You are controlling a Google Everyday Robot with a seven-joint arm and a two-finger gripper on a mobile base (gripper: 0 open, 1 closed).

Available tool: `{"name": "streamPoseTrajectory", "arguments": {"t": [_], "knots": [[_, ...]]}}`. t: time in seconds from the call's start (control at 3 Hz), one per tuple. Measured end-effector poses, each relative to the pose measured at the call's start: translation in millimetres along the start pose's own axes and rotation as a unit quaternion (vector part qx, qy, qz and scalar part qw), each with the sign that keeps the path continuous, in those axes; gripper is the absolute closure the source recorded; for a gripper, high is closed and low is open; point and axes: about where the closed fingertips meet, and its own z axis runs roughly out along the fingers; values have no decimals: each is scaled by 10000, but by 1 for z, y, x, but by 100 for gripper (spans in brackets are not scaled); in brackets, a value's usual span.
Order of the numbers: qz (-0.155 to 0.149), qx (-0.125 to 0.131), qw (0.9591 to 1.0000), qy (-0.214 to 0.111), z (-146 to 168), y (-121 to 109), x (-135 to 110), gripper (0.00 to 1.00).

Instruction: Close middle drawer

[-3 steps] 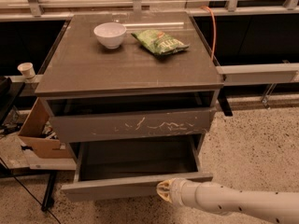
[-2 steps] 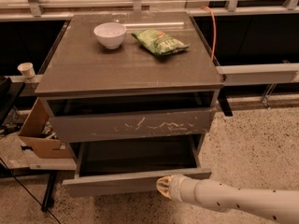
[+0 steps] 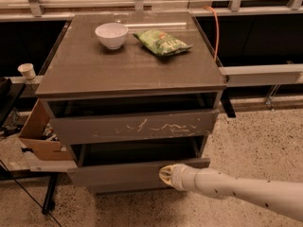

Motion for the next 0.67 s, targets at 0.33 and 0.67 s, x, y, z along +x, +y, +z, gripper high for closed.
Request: {"name": "streamPoseTrajectory", "arguments": {"t": [0.33, 0.67], "knots": [[38, 160, 9999, 51, 19, -31, 11, 100], [38, 162, 9998, 51, 19, -31, 11, 100]]}}
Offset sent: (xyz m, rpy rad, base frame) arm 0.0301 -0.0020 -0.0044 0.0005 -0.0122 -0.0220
